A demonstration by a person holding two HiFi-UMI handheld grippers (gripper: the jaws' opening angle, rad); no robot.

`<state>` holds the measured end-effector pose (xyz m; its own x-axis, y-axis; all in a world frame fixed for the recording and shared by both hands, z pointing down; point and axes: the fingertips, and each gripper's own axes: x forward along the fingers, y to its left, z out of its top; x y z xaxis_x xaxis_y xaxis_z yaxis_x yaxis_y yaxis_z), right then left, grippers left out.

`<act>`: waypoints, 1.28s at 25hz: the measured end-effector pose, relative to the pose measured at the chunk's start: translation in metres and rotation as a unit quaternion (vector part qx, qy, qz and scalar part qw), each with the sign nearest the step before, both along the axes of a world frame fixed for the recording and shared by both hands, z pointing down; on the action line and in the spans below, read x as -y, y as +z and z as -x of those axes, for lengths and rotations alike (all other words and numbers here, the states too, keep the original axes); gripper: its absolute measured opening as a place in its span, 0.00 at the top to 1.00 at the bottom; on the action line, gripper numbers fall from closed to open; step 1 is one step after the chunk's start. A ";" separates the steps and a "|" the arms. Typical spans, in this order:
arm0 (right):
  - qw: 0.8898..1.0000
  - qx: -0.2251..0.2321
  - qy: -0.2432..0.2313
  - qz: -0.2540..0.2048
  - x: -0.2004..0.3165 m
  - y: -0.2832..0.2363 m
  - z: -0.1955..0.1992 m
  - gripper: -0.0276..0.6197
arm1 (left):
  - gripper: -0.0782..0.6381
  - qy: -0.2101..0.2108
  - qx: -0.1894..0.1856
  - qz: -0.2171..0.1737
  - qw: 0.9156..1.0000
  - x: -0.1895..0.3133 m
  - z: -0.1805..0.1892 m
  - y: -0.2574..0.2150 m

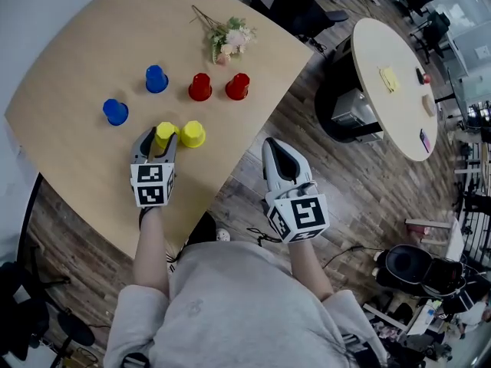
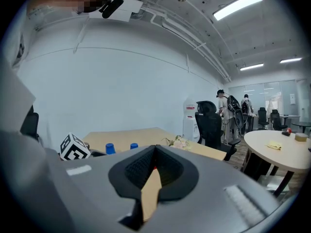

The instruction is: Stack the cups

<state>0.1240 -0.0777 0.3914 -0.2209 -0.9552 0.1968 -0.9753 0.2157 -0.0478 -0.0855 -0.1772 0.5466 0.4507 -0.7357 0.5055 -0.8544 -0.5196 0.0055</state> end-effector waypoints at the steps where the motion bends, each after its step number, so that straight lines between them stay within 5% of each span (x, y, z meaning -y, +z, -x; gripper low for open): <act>1: 1.000 0.001 0.000 0.001 0.004 0.002 0.000 0.94 | 0.60 -0.003 -0.011 -0.005 1.000 -0.001 0.003 -0.005; 6: 1.000 0.005 0.008 0.011 0.039 0.009 -0.005 0.94 | 0.61 -0.018 -0.059 -0.052 0.997 -0.009 0.022 -0.048; 11: 0.999 0.022 0.024 0.037 0.080 0.025 -0.011 0.94 | 0.87 -0.024 -0.075 -0.087 0.993 -0.025 0.041 -0.077; 23: 0.990 0.008 0.015 0.140 0.149 0.106 -0.022 0.94 | 0.88 -0.041 -0.093 -0.078 0.992 -0.040 0.050 -0.088; 32: 0.980 -0.015 -0.008 0.198 0.183 0.167 -0.025 0.65 | 0.88 -0.099 -0.076 -0.071 0.990 -0.045 0.066 -0.091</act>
